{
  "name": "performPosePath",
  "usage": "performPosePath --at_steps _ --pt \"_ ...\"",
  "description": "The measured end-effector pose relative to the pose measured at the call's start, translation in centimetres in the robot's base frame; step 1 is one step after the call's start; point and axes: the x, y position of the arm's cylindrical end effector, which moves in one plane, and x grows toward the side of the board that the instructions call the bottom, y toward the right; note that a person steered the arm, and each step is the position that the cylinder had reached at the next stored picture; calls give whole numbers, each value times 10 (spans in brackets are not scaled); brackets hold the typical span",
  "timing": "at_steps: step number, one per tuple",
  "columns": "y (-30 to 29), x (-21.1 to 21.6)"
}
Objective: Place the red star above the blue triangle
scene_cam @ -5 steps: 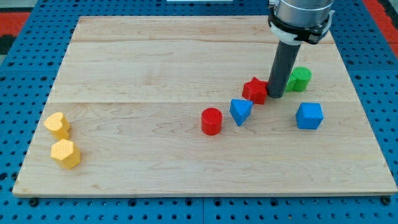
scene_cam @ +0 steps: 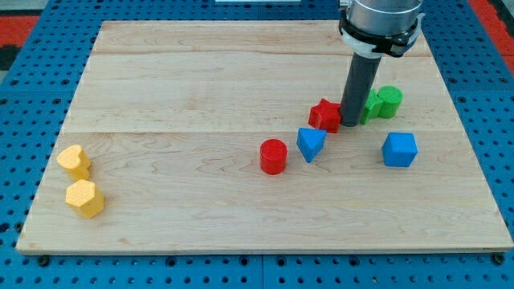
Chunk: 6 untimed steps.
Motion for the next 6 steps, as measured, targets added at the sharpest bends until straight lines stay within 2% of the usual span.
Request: performPosePath --at_steps 1,2,3,4,5,6 --pt "-12 2" --pt "22 11" --pt "103 8" --pt "121 39" --pt "97 71" --pt "-20 69"
